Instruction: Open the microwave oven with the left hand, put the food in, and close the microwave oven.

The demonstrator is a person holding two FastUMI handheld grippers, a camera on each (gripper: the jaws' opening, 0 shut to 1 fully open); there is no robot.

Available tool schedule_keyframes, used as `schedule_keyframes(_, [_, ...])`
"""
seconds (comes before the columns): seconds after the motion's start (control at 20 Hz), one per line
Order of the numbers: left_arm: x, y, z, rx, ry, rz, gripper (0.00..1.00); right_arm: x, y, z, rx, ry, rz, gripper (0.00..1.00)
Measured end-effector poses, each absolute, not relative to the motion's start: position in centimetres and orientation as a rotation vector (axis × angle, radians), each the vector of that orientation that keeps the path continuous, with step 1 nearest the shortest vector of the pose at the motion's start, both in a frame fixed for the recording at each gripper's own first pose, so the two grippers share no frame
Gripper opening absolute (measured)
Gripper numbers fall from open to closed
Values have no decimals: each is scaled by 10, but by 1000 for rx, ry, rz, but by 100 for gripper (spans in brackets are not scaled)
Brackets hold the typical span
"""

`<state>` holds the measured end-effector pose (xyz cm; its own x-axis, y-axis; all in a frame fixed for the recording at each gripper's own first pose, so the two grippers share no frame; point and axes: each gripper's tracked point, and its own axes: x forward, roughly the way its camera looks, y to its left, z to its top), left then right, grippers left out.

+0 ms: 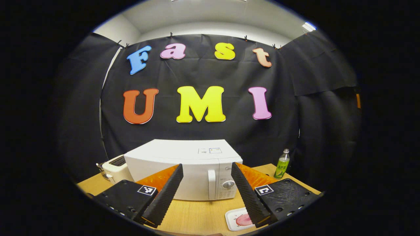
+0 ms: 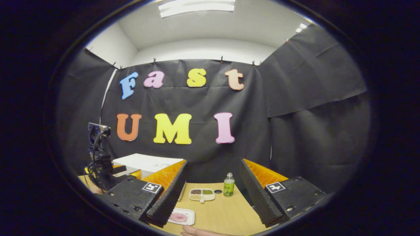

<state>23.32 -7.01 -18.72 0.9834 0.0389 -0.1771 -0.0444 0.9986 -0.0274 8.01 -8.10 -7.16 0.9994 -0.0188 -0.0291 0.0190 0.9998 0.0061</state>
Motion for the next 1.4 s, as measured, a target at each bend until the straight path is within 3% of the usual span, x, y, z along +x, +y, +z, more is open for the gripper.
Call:
schedule_keyframes(0.5, [314,-80,-292,-105,259,17,88,107,-75,-109,-29,65,31,100])
schedule_keyframes(0.55, [318,-78,-299,-93,267,17,88,109,-75,-114,-32,67,33,93])
schedule_keyframes(0.6, [319,-77,-305,-82,272,29,88,112,-76,-120,-32,74,33,93])
schedule_keyframes(0.65, [320,-74,-302,-58,239,49,89,115,-76,-126,-28,84,33,93])
schedule_keyframes(0.7, [324,-75,-302,-58,230,47,87,117,-78,-132,-21,96,32,100])
schedule_keyframes(0.75, [323,-75,-304,-48,224,59,84,120,-79,-137,-11,106,35,93])
schedule_keyframes(1.0, [324,-73,-305,-39,169,67,86,135,-86,-160,29,143,41,93])
schedule_keyframes(1.05, [324,-74,-307,-28,165,68,86,138,-87,-164,34,151,45,100])
schedule_keyframes(1.1, [322,-74,-309,-22,173,66,75,140,-86,-168,40,158,50,93])
schedule_keyframes(1.15, [325,-74,-315,-16,181,76,77,142,-86,-170,45,163,53,100])
schedule_keyframes(1.2, [322,-75,-318,-37,202,61,58,144,-88,-173,47,165,54,93])
schedule_keyframes(1.25, [324,-82,-324,-39,217,57,34,146,-89,-174,50,166,52,93])
schedule_keyframes(1.3, [322,-81,-325,-29,219,57,29,148,-89,-176,50,168,53,93])
schedule_keyframes(1.4, [328,-80,-325,-49,217,52,29,153,-89,-181,53,177,54,93])
